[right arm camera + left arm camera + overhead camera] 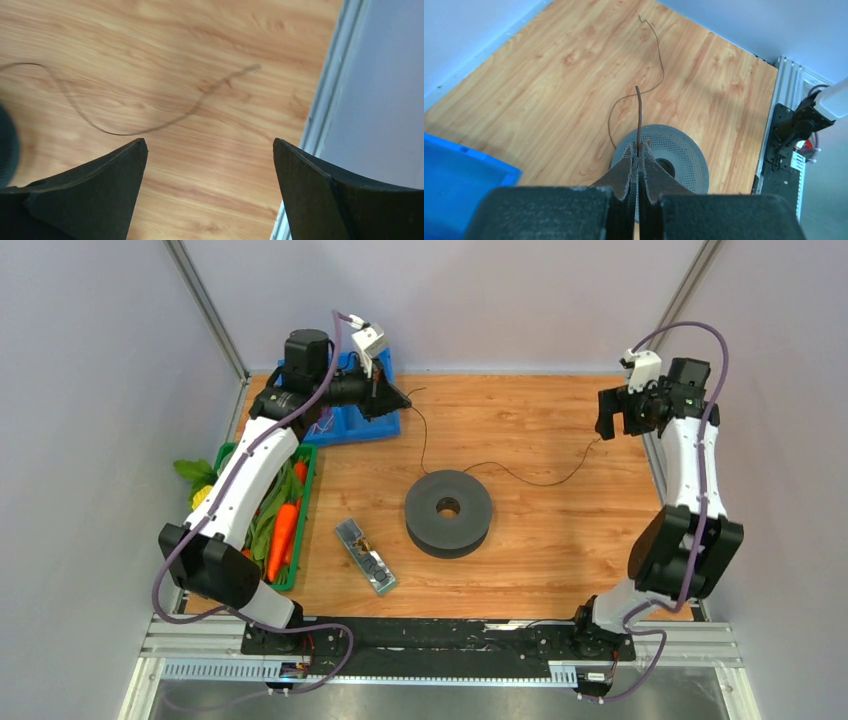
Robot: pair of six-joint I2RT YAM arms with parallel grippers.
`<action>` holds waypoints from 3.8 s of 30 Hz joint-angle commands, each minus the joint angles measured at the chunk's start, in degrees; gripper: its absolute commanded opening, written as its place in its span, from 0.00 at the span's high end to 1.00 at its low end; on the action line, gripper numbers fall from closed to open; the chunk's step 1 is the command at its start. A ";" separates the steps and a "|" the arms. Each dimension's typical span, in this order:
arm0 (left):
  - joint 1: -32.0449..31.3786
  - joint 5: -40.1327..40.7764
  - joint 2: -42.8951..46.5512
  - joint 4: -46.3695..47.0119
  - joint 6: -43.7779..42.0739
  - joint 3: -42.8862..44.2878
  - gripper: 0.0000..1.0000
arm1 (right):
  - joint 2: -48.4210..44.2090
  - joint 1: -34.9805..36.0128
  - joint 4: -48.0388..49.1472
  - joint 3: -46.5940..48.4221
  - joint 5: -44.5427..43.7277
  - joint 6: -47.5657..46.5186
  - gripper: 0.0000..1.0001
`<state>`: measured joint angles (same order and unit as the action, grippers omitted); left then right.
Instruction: Wrap the cables
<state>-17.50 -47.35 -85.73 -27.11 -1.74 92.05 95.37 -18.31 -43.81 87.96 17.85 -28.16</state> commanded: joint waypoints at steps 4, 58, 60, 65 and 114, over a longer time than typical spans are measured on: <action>-3.33 -3.80 -1.98 -2.93 0.33 4.80 1.00 | -19.86 12.48 13.73 -6.30 22.05 1.44 0.00; -3.77 -9.69 13.31 -15.16 8.33 -10.05 1.00 | -23.83 65.59 34.41 -19.32 8.17 -32.57 0.55; -3.77 -9.43 13.14 -15.86 8.33 -9.96 1.00 | -23.39 65.68 34.50 -18.97 7.82 -32.66 0.53; -3.77 -8.81 13.23 -15.34 10.52 -10.84 1.00 | -23.13 66.20 35.37 -19.06 6.76 -33.36 0.39; -3.25 -5.31 12.08 -25.08 -0.52 -4.09 0.70 | -24.88 63.67 31.25 -20.99 3.69 -36.89 1.00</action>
<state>-20.93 -56.16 -75.79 -48.25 7.73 82.04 72.16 47.81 -13.08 66.37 24.01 -68.69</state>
